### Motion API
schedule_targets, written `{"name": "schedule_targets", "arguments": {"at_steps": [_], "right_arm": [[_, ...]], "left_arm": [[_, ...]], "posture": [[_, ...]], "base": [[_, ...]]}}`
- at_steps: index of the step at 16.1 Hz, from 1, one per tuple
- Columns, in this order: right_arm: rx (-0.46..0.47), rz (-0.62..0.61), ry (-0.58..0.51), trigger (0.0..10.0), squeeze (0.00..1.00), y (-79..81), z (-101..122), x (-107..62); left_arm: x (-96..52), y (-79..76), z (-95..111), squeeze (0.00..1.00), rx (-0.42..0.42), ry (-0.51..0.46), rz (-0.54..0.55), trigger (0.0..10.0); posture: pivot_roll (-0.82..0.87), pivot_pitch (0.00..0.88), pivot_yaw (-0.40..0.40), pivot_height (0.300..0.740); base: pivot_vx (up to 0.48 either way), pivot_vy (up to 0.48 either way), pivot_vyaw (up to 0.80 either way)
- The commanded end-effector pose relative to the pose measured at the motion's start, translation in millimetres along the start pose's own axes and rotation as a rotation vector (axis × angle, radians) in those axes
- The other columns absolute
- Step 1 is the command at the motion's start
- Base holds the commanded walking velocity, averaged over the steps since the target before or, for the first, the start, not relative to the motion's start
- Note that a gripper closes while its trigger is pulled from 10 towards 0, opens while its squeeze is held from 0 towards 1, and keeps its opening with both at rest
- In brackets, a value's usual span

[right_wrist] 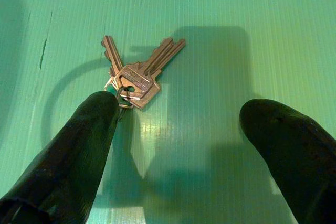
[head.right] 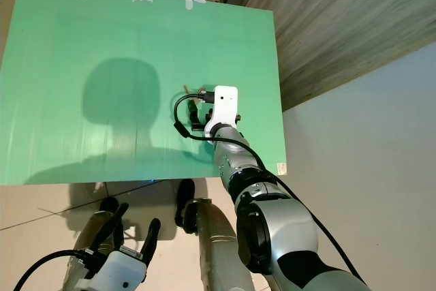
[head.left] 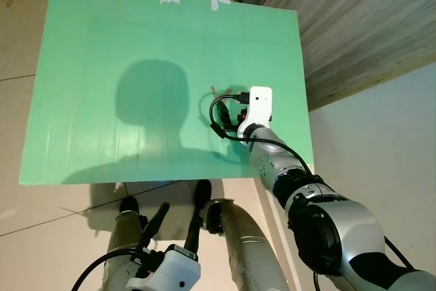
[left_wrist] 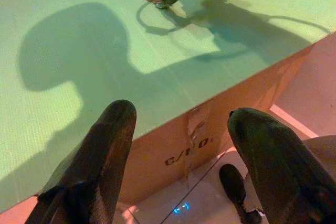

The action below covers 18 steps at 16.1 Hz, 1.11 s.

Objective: Hang keys on a hook

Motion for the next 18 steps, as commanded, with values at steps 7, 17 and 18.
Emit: {"name": "schedule_targets", "arguments": {"at_steps": [7,17,18], "right_arm": [[0.024,0.015,0.074,10.0,0.0,20.2,-22.1,-2.8],[-0.012,0.009,0.182,0.0,0.0,16.3,-46.9,-9.0],[-0.034,0.016,0.173,5.6,0.0,16.6,-46.1,-9.0]], "left_arm": [[-19.7,-10.3,-2.8,0.0,-0.015,0.061,-0.055,10.0],[-18.0,-12.0,-2.4,0.0,-0.005,0.054,-0.064,10.0],[-18.1,-13.0,-2.6,0.0,-0.005,0.054,-0.068,10.0]], "posture": [[0.42,0.652,-0.327,0.74],[0.42,0.641,-0.319,0.74],[0.42,0.628,-0.318,0.74]], "base": [[0.0,0.0,0.0],[0.0,0.0,0.0],[0.0,0.0,0.0]]}}
Point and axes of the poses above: a point about 5 cm out from each wrist's last joint towards the gripper, its own x axis pointing out of the wrist towards the gripper, its own z axis along the axis of the wrist's last joint, y = z × x, the point moved 3 cm from there along x, pointing out of the wrist towards the gripper, and after that the axes turned 4 degrees about x, right-handed, at the moved point
